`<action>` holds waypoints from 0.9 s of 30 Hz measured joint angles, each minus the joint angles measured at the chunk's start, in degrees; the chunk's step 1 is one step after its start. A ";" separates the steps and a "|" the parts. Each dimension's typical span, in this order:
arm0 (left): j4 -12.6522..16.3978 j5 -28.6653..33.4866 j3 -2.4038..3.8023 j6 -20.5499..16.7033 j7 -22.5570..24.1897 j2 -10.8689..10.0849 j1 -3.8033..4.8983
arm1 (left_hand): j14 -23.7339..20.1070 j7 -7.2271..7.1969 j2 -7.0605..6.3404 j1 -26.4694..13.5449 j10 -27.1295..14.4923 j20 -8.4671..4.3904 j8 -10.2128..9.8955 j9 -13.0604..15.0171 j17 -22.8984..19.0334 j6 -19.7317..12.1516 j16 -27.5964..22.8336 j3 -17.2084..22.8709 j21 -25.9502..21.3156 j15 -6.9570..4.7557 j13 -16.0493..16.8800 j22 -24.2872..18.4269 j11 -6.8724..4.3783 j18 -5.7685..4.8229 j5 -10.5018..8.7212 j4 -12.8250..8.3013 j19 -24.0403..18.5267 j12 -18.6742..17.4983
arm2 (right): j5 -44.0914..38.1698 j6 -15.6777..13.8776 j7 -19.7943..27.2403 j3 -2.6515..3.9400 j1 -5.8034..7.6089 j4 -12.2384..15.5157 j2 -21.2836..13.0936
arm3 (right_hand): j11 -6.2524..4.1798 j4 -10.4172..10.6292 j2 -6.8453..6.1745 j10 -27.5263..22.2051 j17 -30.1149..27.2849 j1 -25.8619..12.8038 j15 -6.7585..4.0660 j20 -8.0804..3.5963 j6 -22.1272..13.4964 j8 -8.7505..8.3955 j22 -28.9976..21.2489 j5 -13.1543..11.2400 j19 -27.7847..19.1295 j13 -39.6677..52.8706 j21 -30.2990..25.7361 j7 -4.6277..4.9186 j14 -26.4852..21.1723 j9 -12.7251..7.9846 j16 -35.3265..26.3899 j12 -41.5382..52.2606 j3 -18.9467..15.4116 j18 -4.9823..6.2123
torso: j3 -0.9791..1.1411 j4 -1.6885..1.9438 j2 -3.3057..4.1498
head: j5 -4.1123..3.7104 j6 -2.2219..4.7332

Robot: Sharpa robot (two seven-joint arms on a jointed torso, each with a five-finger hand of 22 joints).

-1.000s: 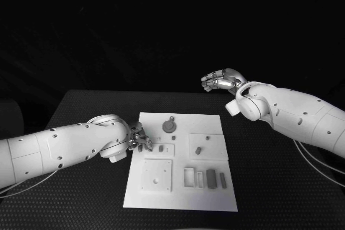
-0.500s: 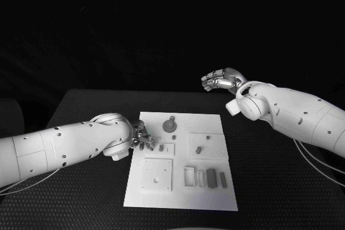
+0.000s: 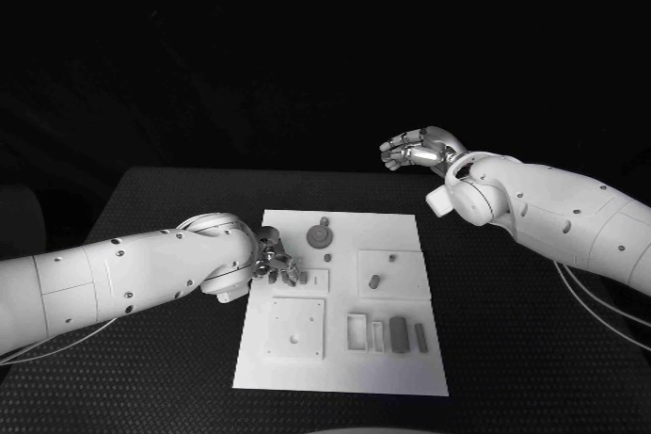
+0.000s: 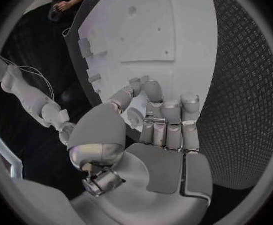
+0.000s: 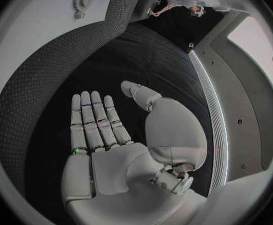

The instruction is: Assemble the parts on the task board

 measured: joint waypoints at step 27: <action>-0.48 -4.23 -0.06 -0.68 0.31 -0.85 -0.18 | 0.41 -0.02 0.01 0.01 0.20 -0.11 0.04 0.00 0.23 0.46 1.13 -0.10 0.66 0.15 0.81 -0.01 -0.41 0.15 2.33 -0.24 0.29 1.64 | 0.00 0.01 0.00 0.00 -0.01 -0.02 0.00 | 0.00 0.00 0.00 0.00 -0.04 0.00 0.00 0.00 0.00 0.00 0.13 0.00 0.00 0.00 -0.23 0.00 0.00 -0.05 0.00 -0.22 0.00 0.00 | -0.08 0.09 -0.04 | -0.04 0.16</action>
